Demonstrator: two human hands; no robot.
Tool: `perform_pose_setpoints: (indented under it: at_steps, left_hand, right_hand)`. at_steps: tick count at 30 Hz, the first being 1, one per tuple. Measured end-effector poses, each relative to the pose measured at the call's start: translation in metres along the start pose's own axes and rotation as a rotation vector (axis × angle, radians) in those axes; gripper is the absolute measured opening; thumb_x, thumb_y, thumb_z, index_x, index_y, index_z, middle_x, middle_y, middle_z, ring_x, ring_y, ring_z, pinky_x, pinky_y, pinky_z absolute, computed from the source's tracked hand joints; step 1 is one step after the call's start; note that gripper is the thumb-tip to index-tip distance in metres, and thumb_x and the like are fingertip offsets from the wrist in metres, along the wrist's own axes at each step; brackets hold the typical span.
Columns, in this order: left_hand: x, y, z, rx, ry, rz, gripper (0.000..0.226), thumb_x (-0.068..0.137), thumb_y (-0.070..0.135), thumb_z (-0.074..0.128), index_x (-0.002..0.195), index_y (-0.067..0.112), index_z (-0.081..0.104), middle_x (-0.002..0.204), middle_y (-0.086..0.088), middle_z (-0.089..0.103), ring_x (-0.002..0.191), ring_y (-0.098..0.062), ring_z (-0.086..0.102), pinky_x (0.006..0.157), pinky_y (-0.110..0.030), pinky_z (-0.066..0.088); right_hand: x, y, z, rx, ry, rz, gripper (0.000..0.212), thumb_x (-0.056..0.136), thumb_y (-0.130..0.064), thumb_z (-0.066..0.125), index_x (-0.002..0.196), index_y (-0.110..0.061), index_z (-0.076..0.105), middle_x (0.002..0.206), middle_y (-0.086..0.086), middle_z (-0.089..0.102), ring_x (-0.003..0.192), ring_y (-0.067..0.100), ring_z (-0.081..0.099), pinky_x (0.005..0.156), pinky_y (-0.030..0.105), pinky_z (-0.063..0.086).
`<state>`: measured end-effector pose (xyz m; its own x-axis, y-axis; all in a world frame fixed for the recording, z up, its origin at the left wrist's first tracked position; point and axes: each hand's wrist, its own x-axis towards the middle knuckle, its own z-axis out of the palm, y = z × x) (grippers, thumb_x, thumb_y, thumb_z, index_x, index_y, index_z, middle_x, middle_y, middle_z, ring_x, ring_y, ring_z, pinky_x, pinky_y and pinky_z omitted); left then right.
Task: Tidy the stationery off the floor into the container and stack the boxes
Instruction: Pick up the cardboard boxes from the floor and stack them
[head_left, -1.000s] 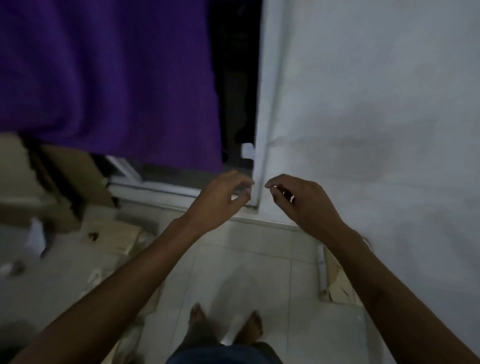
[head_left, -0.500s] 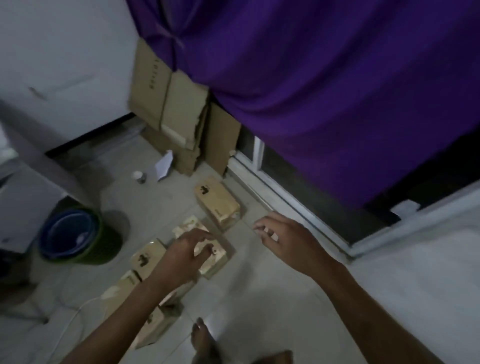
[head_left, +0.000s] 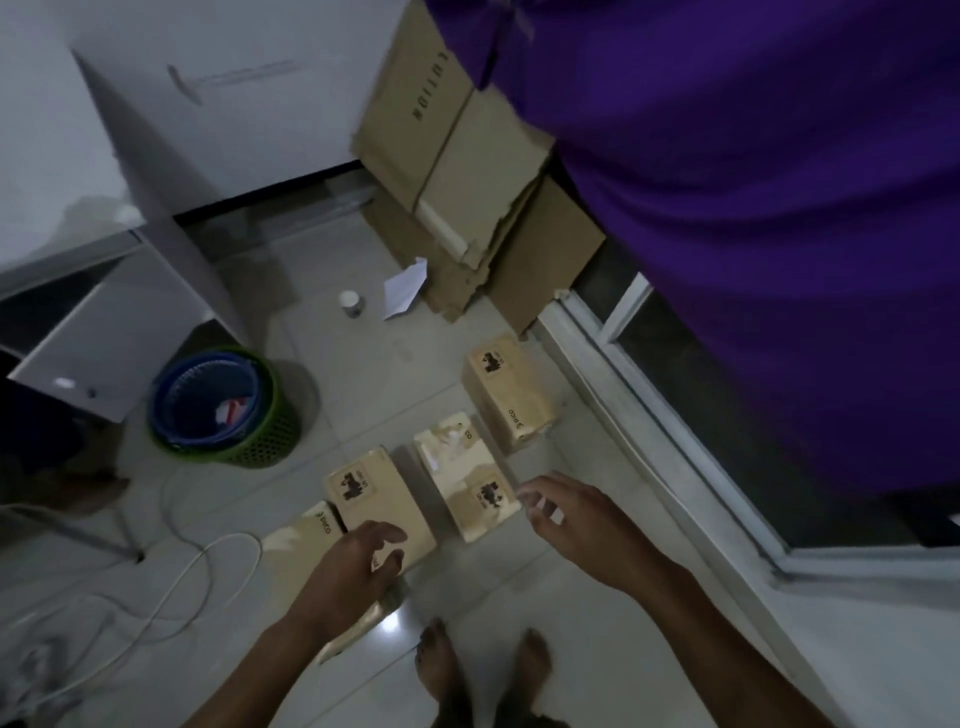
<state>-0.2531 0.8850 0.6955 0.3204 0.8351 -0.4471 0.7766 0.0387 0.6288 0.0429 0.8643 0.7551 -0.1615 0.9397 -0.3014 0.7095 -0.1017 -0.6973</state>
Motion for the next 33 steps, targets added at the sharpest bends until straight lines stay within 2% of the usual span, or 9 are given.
perform_pose_setpoints:
  at_steps: [3,6,12,16,18,21,25,30,33]
  left_hand:
    - [0.023,-0.032,0.024,-0.004,-0.058,-0.061,0.018,0.088,0.023,0.059,0.098,0.037,0.054,0.106,0.007,0.061,0.071,-0.006,0.061,0.066,-0.02,0.05]
    - [0.045,-0.051,0.052,0.025,-0.08,-0.08,0.018,0.088,0.019,0.059,0.099,0.033,0.058,0.11,0.005,0.063,0.097,-0.012,0.061,0.082,-0.022,0.046]
    - [0.143,-0.084,0.116,0.086,-0.126,-0.041,0.022,0.09,0.02,0.056,0.11,0.019,0.064,0.118,0.0,0.06,0.109,-0.016,0.055,0.093,-0.022,0.042]
    - [0.226,-0.093,0.155,0.038,-0.122,-0.022,0.017,0.091,0.013,0.055,0.1,0.004,0.067,0.103,-0.017,0.067,0.095,-0.029,0.063,0.079,-0.016,0.045]
    - [0.266,-0.098,0.171,-0.014,-0.116,-0.07,0.019,0.093,0.019,0.053,0.106,0.009,0.063,0.107,-0.015,0.064,0.092,-0.026,0.064,0.074,-0.017,0.048]
    - [0.336,-0.118,0.201,0.024,-0.049,-0.099,0.027,0.091,0.031,0.056,0.114,0.018,0.06,0.124,-0.008,0.056,0.097,-0.02,0.062,0.08,-0.029,0.052]
    - [0.413,-0.135,0.224,0.073,0.054,-0.1,0.037,0.09,0.036,0.057,0.121,0.015,0.058,0.134,-0.012,0.049,0.11,-0.028,0.055,0.09,-0.041,0.05]
    - [0.476,-0.162,0.247,0.156,0.18,-0.089,0.048,0.09,0.04,0.052,0.13,0.014,0.049,0.137,-0.013,0.047,0.124,-0.036,0.044,0.099,-0.049,0.042]
    - [0.49,-0.182,0.258,0.227,0.11,-0.132,0.056,0.093,0.049,0.042,0.139,0.018,0.038,0.147,-0.011,0.038,0.134,-0.033,0.033,0.107,-0.051,0.031]
  right_hand:
    - [0.019,0.03,0.028,0.019,-0.021,0.077,0.021,0.092,-0.034,0.05,0.11,-0.039,0.058,0.098,-0.026,0.053,0.09,-0.006,0.054,0.075,0.029,0.054]
    - [0.03,0.06,0.053,0.071,-0.021,0.165,0.022,0.093,-0.031,0.05,0.113,-0.037,0.058,0.101,-0.026,0.055,0.091,-0.007,0.055,0.077,0.023,0.052]
    - [0.072,0.164,0.115,0.268,0.033,0.402,0.019,0.093,-0.022,0.057,0.108,-0.034,0.062,0.1,-0.017,0.064,0.091,-0.005,0.059,0.072,0.01,0.047]
    - [0.108,0.243,0.151,0.46,0.114,0.57,0.02,0.092,-0.015,0.058,0.095,-0.033,0.065,0.096,-0.005,0.069,0.089,0.011,0.064,0.075,0.027,0.05]
    - [0.125,0.276,0.166,0.526,0.129,0.621,0.019,0.092,-0.015,0.058,0.092,-0.032,0.066,0.094,-0.001,0.069,0.084,0.015,0.065,0.073,0.033,0.05]
    - [0.153,0.331,0.199,0.63,0.139,0.681,0.015,0.094,-0.015,0.055,0.092,-0.025,0.066,0.093,0.004,0.068,0.078,0.015,0.063,0.07,0.032,0.048]
    - [0.182,0.389,0.241,0.749,0.189,0.839,0.016,0.097,-0.017,0.049,0.092,-0.02,0.064,0.096,0.007,0.065,0.083,0.019,0.06,0.077,0.033,0.05]
    - [0.208,0.43,0.292,0.77,0.171,0.953,0.029,0.098,-0.027,0.047,0.123,-0.013,0.054,0.117,0.008,0.056,0.1,0.021,0.056,0.086,0.037,0.051]
    - [0.211,0.436,0.319,0.922,0.172,0.988,0.04,0.099,-0.037,0.045,0.134,-0.017,0.044,0.125,0.006,0.048,0.112,0.024,0.05,0.09,0.039,0.049]
